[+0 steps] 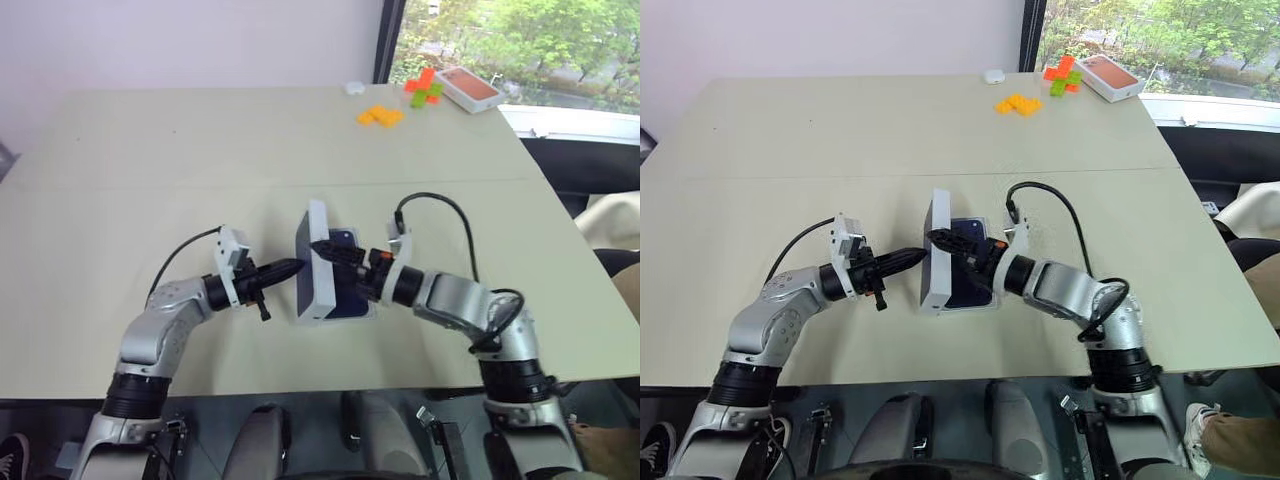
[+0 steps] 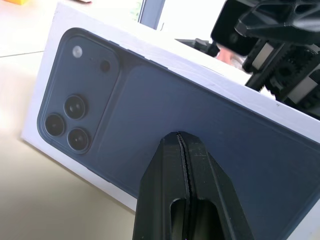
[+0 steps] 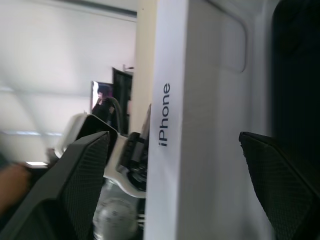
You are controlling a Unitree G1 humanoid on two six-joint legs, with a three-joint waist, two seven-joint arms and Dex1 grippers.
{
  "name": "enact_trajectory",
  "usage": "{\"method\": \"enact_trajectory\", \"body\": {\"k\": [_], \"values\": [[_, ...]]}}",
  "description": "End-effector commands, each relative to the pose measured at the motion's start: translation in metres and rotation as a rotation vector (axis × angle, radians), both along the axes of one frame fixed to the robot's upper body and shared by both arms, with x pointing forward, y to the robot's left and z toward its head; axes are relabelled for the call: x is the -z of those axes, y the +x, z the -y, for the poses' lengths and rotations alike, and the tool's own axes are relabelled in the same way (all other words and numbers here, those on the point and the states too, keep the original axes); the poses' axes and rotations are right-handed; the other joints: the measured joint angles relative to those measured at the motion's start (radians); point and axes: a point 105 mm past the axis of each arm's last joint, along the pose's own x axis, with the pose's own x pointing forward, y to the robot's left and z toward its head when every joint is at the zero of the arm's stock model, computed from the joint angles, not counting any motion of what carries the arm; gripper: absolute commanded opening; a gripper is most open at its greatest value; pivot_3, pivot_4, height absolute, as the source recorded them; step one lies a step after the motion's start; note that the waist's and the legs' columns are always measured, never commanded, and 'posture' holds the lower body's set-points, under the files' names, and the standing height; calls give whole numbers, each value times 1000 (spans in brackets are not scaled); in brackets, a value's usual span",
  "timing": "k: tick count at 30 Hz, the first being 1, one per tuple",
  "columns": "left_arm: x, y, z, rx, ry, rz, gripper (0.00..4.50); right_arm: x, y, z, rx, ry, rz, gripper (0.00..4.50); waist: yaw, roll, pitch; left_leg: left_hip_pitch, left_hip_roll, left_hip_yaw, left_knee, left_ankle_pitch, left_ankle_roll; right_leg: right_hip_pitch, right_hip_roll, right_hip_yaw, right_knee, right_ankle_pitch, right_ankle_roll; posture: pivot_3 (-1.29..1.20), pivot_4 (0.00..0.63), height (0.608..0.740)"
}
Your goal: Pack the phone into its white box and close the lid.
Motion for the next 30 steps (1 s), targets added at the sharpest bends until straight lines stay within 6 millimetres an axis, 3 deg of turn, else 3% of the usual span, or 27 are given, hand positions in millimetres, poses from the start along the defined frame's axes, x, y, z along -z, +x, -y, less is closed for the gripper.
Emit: {"method": "enact_trajectory", "body": {"k": [1, 7, 14, 17, 20, 25, 28, 30], "values": [[-5, 2, 5, 8, -8, 38, 0, -23, 2, 21, -56, -160, 211, 4464, 6, 1, 0, 0, -1, 0, 0, 0, 0, 0, -1, 0, 0, 0, 0, 0, 150, 740], [-5, 6, 23, 47, -36, 38, 0, -40, 9, 53, -121, -353, 370, 4464, 23, 0, 0, 0, 0, 1, 0, 0, 0, 0, 2, 0, -1, -1, 1, 0, 150, 740], [-8, 7, 43, 84, -74, 40, 0, -25, 18, 67, -136, -555, 471, 4464, 23, 0, 0, 0, -1, 1, 0, 0, 0, 1, -1, 1, -1, -1, 1, 0, 150, 740], [-12, 8, 49, 88, -84, 48, 0, -28, 24, 67, -130, -548, 497, 4464, 23, 0, 0, 0, -2, 1, 1, 0, 0, 1, -1, 1, -1, -1, 2, 0, 150, 740], [-18, 7, 50, 82, -98, 51, 0, -24, 25, 65, -159, -605, 538, 4464, 23, 0, 0, 0, -2, 1, 1, 0, 0, 1, -1, 1, -1, -1, 2, 0, 150, 740], [-27, 5, 27, 38, -60, 78, 0, -17, 28, 66, -177, -688, 619, 4464, 21, 0, 0, 0, -2, 0, 1, 0, 0, 1, 0, 1, 0, -1, 2, 0, 150, 740], [-27, 4, 14, 5, -30, 80, 0, -13, 28, 67, -183, -711, 637, 3677, 22, 0, 0, 0, -2, 0, 1, 0, 0, 1, 0, 1, 0, -1, 2, 0, 150, 740], [-23, 4, 1, -29, 16, 62, 0, -11, 28, 69, -204, -769, 703, 2680, 22, 0, 0, 0, -2, 0, 1, 0, 0, 1, -1, 1, 0, -1, 2, 0, 150, 740]]}}
